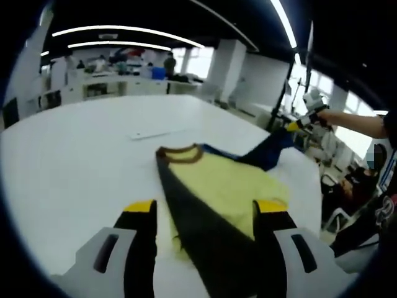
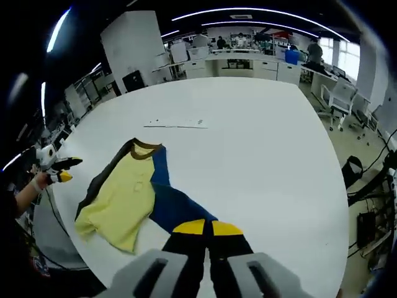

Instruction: Fold the garment on the visible template until the final outline fits inside the template.

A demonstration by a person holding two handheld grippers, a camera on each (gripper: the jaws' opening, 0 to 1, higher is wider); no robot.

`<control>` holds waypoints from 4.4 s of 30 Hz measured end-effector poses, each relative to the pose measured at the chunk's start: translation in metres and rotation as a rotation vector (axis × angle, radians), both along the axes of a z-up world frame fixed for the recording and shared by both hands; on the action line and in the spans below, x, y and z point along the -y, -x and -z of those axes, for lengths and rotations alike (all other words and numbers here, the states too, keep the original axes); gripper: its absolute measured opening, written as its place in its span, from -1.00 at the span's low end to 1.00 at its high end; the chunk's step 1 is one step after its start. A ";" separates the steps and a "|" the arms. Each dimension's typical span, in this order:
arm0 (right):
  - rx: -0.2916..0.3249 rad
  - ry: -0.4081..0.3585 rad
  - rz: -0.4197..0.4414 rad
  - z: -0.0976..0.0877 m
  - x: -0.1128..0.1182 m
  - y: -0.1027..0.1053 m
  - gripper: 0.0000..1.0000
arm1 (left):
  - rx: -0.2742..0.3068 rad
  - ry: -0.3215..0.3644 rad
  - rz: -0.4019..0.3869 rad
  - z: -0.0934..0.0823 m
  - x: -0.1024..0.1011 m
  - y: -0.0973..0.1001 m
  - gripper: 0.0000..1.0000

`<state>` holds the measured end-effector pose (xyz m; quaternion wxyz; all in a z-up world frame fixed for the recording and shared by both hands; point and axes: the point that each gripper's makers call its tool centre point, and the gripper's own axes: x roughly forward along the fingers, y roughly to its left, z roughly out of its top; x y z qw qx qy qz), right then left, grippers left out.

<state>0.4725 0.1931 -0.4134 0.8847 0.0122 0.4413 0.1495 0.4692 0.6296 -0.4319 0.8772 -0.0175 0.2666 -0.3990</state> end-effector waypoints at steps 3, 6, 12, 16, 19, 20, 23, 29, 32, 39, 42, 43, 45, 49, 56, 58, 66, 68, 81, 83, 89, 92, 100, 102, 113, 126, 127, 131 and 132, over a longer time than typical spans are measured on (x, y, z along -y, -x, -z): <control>-0.034 0.009 0.026 0.009 0.013 -0.012 -1.00 | -0.007 0.005 -0.010 0.002 -0.002 -0.002 0.16; -0.083 0.034 0.063 0.023 0.030 -0.019 -1.00 | -0.013 0.009 -0.020 0.006 -0.006 -0.008 0.16; -0.191 0.033 0.144 0.048 0.050 -0.022 -1.00 | -0.028 0.019 -0.037 0.010 -0.007 -0.012 0.16; -0.259 0.049 0.162 0.064 0.057 -0.028 -1.00 | -0.034 0.017 -0.042 0.013 -0.008 -0.013 0.16; -0.297 0.059 0.167 0.074 0.062 -0.028 -1.00 | -0.044 0.023 -0.053 0.016 -0.010 -0.013 0.16; -0.315 0.061 0.174 0.078 0.065 -0.029 -1.00 | -0.046 0.023 -0.056 0.018 -0.011 -0.013 0.16; -0.326 0.064 0.195 0.083 0.073 -0.032 -1.00 | -0.060 0.018 -0.058 0.022 -0.012 -0.010 0.16; -0.385 0.092 0.226 0.089 0.070 -0.014 -1.00 | -0.070 0.019 -0.069 0.024 -0.015 -0.008 0.15; -0.402 0.109 0.202 0.093 0.066 -0.006 -1.00 | -0.068 0.011 -0.072 0.025 -0.017 -0.007 0.15; -0.392 0.113 0.192 0.092 0.061 -0.003 -1.00 | -0.077 0.013 -0.078 0.025 -0.018 -0.006 0.15; -0.387 0.107 0.191 0.091 0.061 -0.003 -1.00 | -0.077 0.013 -0.077 0.025 -0.017 -0.005 0.15; -0.362 0.104 0.165 0.089 0.059 -0.004 -1.00 | -0.076 0.012 -0.077 0.025 -0.017 -0.005 0.15; -0.328 0.103 0.178 0.085 0.059 -0.006 -0.85 | -0.074 0.011 -0.076 0.024 -0.017 -0.005 0.16; -0.288 0.086 0.185 0.079 0.056 -0.004 -0.62 | -0.070 0.014 -0.079 0.023 -0.018 -0.004 0.16; -0.215 -0.026 0.263 0.070 0.053 -0.009 -0.37 | -0.063 0.015 -0.077 0.022 -0.019 -0.003 0.16; -0.197 -0.049 0.288 0.068 0.054 -0.012 -0.38 | -0.065 0.018 -0.077 0.021 -0.019 -0.003 0.16; -0.128 -0.050 0.307 0.057 0.056 -0.024 -0.38 | -0.058 0.023 -0.078 0.019 -0.020 -0.003 0.16; -0.121 -0.040 0.263 0.058 0.046 -0.024 -0.39 | -0.056 0.021 -0.076 0.020 -0.020 -0.003 0.16; -0.098 0.173 -0.075 0.088 -0.007 -0.006 -0.53 | -0.062 0.021 -0.078 0.022 -0.020 -0.001 0.16; -0.103 0.171 -0.086 0.093 -0.013 -0.004 -0.56 | -0.064 0.020 -0.080 0.022 -0.021 -0.001 0.16; -0.100 0.232 -0.135 0.102 -0.014 -0.004 -0.60 | -0.070 0.019 -0.086 0.024 -0.025 0.000 0.16; -0.099 0.237 -0.131 0.105 -0.014 -0.006 -0.68 | -0.073 0.019 -0.089 0.024 -0.026 0.001 0.16; -0.107 0.268 -0.133 0.113 -0.011 -0.010 -0.73 | -0.076 0.021 -0.094 0.025 -0.028 0.000 0.16; -0.115 0.271 -0.128 0.116 -0.010 -0.011 -0.76 | -0.077 0.018 -0.094 0.026 -0.029 0.000 0.16; -0.069 0.257 -0.066 0.098 0.006 -0.008 -1.00 | -0.080 0.018 -0.103 0.027 -0.032 0.001 0.15; -0.010 0.173 0.262 0.074 0.086 0.024 -1.00 | -0.084 0.023 -0.093 0.029 -0.025 0.004 0.15; -0.006 0.157 0.291 0.074 0.090 0.027 -1.00 | -0.084 0.023 -0.091 0.028 -0.024 0.004 0.15; -0.003 0.135 0.361 0.072 0.098 0.041 -1.00 | -0.085 0.020 -0.089 0.028 -0.024 0.004 0.15; -0.004 0.146 0.372 0.072 0.101 0.045 -1.00 | -0.086 0.019 -0.090 0.029 -0.024 0.004 0.15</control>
